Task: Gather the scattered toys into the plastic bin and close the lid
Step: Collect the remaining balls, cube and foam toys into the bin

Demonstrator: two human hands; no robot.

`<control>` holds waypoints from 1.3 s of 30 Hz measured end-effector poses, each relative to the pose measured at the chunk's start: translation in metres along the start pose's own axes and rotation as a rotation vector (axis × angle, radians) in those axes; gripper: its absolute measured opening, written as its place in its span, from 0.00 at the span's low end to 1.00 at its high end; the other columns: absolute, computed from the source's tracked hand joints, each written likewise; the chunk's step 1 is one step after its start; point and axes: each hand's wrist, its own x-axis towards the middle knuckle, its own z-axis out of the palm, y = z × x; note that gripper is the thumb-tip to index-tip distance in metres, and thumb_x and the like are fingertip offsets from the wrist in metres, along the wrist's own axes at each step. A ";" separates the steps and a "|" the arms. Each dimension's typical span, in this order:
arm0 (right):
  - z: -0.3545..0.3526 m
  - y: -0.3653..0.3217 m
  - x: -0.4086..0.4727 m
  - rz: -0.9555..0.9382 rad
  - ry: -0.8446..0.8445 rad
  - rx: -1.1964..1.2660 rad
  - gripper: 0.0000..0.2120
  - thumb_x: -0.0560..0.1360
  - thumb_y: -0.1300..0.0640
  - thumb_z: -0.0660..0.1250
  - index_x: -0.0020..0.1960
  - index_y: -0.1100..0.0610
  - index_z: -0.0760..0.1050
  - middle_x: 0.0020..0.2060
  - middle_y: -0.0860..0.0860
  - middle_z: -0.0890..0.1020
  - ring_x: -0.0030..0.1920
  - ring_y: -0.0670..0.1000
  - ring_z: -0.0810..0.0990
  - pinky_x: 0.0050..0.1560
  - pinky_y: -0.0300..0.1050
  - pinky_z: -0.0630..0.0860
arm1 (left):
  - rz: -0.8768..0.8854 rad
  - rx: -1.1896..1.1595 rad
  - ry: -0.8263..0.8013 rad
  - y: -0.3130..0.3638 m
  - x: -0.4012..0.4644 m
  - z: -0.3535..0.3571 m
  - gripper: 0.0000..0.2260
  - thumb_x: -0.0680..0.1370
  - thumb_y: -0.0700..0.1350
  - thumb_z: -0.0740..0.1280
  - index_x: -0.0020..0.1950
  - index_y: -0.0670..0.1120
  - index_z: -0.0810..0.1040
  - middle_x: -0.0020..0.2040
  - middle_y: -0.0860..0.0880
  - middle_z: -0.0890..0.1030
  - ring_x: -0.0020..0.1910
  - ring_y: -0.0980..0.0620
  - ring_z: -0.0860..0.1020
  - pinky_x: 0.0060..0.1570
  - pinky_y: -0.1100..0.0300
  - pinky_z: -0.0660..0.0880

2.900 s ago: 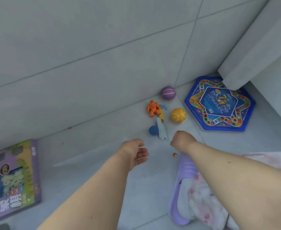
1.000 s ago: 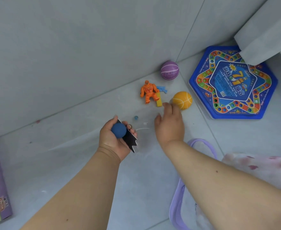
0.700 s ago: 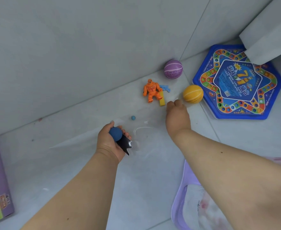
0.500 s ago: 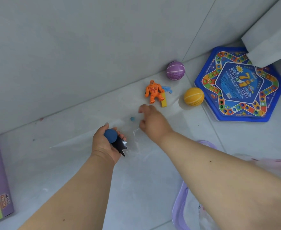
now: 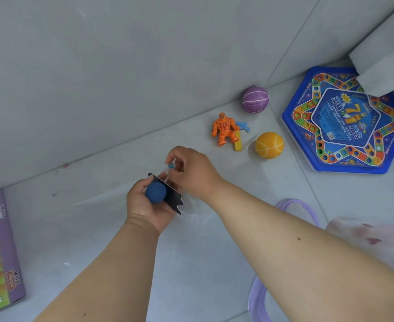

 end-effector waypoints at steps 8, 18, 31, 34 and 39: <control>-0.013 -0.013 -0.004 -0.049 -0.045 -0.285 0.08 0.76 0.61 0.62 0.53 0.58 0.77 0.51 0.55 0.74 0.47 0.54 0.75 0.42 0.42 0.68 | -0.038 0.007 -0.183 -0.005 -0.003 0.012 0.10 0.65 0.41 0.61 0.41 0.42 0.79 0.41 0.44 0.82 0.40 0.44 0.82 0.43 0.50 0.80; -0.045 0.013 0.008 0.099 0.545 -0.370 0.15 0.71 0.55 0.64 0.56 0.58 0.74 0.52 0.57 0.75 0.54 0.59 0.73 0.50 0.48 0.68 | -0.021 0.066 -0.267 0.000 0.003 0.026 0.19 0.63 0.42 0.60 0.45 0.36 0.85 0.48 0.38 0.83 0.42 0.42 0.83 0.47 0.49 0.80; -0.050 0.050 0.048 0.331 0.154 -0.656 0.29 0.70 0.63 0.65 0.68 0.51 0.61 0.62 0.58 0.63 0.61 0.63 0.64 0.45 0.47 0.67 | -0.005 0.079 -0.037 -0.007 0.007 0.026 0.13 0.76 0.44 0.60 0.52 0.39 0.80 0.43 0.41 0.80 0.41 0.44 0.79 0.45 0.52 0.80; -0.053 0.050 0.042 0.316 0.183 -0.542 0.29 0.68 0.61 0.68 0.67 0.50 0.63 0.61 0.57 0.65 0.58 0.63 0.68 0.48 0.48 0.72 | -0.011 0.079 -0.003 -0.008 0.004 0.028 0.13 0.76 0.45 0.61 0.53 0.39 0.80 0.43 0.41 0.79 0.41 0.44 0.78 0.46 0.53 0.79; -0.042 0.007 0.017 -0.087 0.467 -0.101 0.27 0.64 0.61 0.70 0.63 0.52 0.74 0.48 0.48 0.72 0.48 0.52 0.77 0.50 0.46 0.76 | -0.021 0.060 -0.006 -0.005 0.006 0.031 0.12 0.75 0.46 0.62 0.49 0.39 0.79 0.44 0.42 0.79 0.43 0.44 0.78 0.57 0.51 0.74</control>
